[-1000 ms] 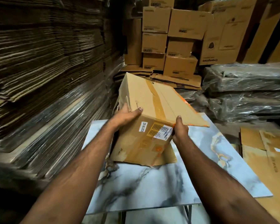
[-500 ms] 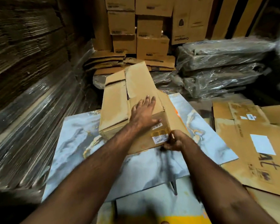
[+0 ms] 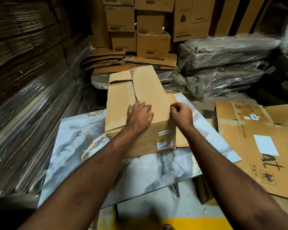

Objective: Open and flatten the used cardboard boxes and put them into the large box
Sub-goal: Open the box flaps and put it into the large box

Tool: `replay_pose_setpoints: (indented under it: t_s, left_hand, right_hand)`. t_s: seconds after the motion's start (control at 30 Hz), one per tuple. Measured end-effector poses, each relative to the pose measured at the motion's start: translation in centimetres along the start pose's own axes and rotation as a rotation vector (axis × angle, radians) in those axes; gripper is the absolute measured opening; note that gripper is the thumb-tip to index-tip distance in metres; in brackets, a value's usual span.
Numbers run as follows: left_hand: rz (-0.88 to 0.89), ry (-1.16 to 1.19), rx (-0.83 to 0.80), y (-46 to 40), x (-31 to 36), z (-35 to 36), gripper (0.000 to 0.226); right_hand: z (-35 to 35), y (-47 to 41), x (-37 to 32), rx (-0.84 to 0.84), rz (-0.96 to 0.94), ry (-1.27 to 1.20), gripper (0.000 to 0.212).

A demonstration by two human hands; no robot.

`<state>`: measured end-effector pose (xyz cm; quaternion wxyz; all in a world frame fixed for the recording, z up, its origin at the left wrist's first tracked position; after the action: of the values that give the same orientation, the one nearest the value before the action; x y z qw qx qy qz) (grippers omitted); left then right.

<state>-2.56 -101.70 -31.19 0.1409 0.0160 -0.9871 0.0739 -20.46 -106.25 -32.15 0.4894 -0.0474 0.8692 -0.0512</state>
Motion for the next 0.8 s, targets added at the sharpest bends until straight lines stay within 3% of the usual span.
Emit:
replay_pose_setpoints:
  t_s: [0.1,0.23,0.33,0.5,0.67,0.8]
  left_hand:
    - [-0.234,0.072,-0.102,0.1,-2.2,0.0,0.065]
    - [-0.354,0.162,-0.165,0.8,-3.3,0.1,0.088]
    - [-0.278,0.024,-0.26,0.5,-3.9,0.5,0.09]
    - [-0.112,-0.128,-0.229,-1.5,-3.3,0.3,0.065]
    - [-0.161,-0.027,-0.137,-1.7,-3.8,0.6,0.059]
    - [-0.428,0.02,-0.007,-2.0,-4.5,-0.5,0.058]
  right_hand:
    - [0.6,-0.6,-1.9,0.057,-0.1,0.174,0.021]
    - [1.3,-1.7,-3.8,0.052,-0.185,0.396,0.019]
    - [1.6,-2.3,-3.1,-0.003,-0.156,0.547,0.017]
    - [1.4,-3.0,-1.1,-0.072,-0.061,0.812,0.026]
    - [3.9,-4.6,-3.8,-0.091,-0.268,0.665,0.036]
    - [6.8,-6.9,-5.4,-0.19,-0.327,0.445,0.041]
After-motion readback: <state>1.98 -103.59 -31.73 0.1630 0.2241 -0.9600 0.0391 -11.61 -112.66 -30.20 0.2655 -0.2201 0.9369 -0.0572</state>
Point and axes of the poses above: each hand's wrist, its own y-axis away from the middle knuckle, its own z-axis out of the palm, x = y × z, the point moved 6 cm from there along -y, towards the middle knuckle, and after that the axes turned 5 degrees about -x, right-handed, at the moved point
